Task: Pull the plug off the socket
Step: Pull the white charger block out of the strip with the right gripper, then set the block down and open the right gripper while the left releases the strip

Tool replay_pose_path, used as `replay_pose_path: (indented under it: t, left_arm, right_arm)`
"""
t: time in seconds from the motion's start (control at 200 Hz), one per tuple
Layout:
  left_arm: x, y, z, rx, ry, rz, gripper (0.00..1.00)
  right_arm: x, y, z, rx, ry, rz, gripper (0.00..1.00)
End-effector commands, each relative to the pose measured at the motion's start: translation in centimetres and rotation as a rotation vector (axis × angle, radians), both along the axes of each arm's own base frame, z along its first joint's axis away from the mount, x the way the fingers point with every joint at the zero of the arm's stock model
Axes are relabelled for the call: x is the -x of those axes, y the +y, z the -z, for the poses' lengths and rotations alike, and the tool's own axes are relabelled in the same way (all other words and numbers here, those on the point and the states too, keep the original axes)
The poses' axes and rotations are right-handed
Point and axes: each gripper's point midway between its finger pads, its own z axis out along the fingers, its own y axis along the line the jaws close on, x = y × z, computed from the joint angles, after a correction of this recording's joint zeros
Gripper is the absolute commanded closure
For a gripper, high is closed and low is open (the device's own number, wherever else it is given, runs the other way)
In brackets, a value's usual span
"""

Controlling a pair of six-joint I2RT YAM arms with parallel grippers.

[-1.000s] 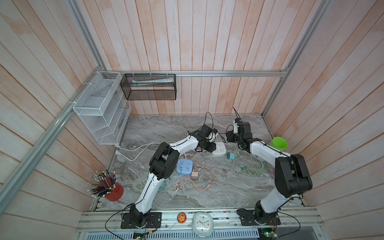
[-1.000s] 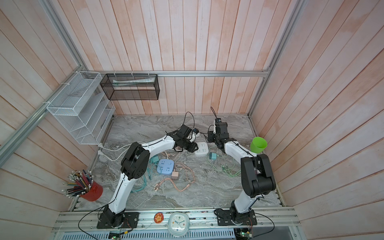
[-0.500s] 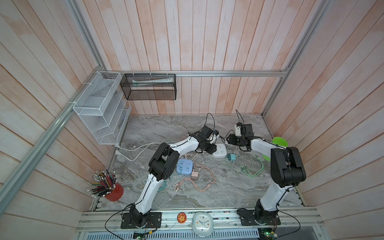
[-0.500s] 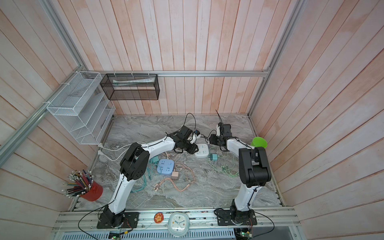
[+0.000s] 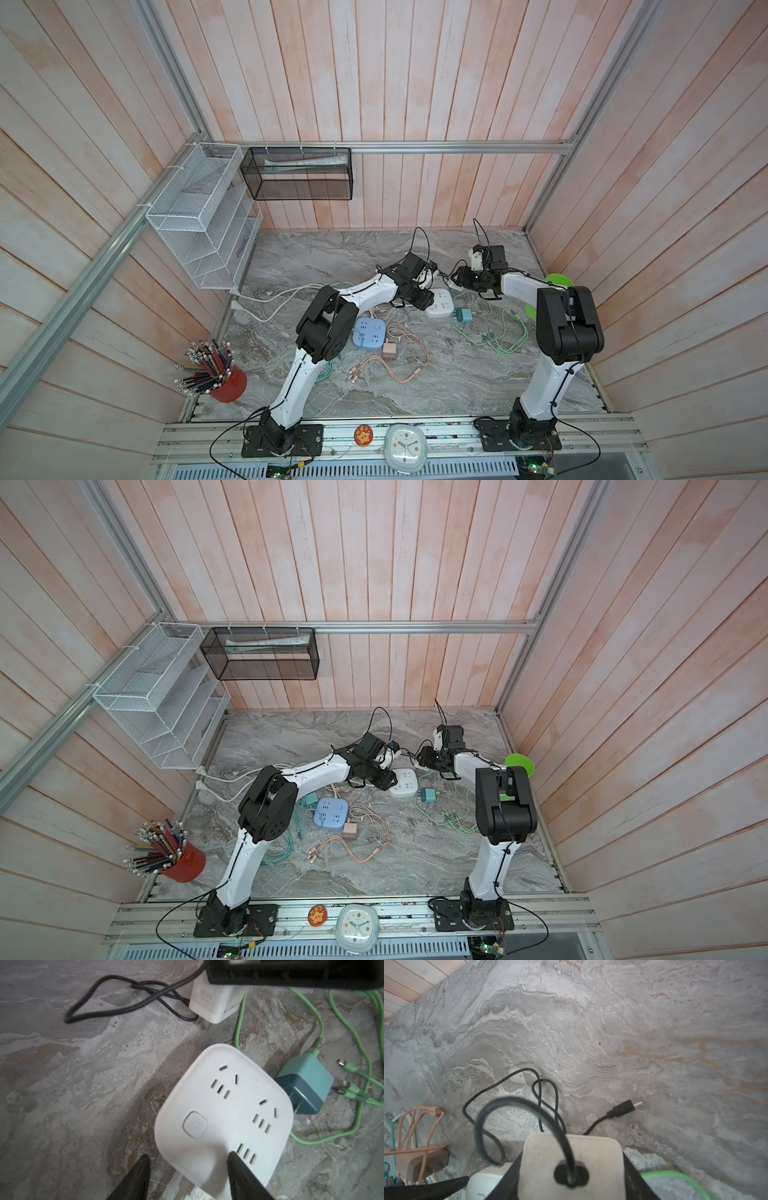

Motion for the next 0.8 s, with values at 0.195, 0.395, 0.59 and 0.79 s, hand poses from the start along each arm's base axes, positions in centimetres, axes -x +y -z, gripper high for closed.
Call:
replay_pose_path:
  t: [0.195,0.395,0.59,0.79]
  left_arm:
    - [3.2,2.6,3.8,-0.131,0.092,-0.006,0.3]
    - [3.0,2.2,1.8,-0.097,0.061,-0.007,0.29]
    - [2.5,2.0,-0.2,-0.06,0.022,-0.02,0.27]
    - [2.2,1.4,-1.1,-0.029,0.013,-0.023,0.24]
  right_arm:
    - [0.7,-0.3,0.9,-0.011,0.062,0.009,0.55]
    - [0.6,-0.4,0.9,-0.015,0.072,0.005,0.46]
    - [0.7,-0.7,0.7,-0.018,0.063,0.021,0.27]
    - [0.8,-0.8,-0.4,-0.017,0.03,0.032,0.12]
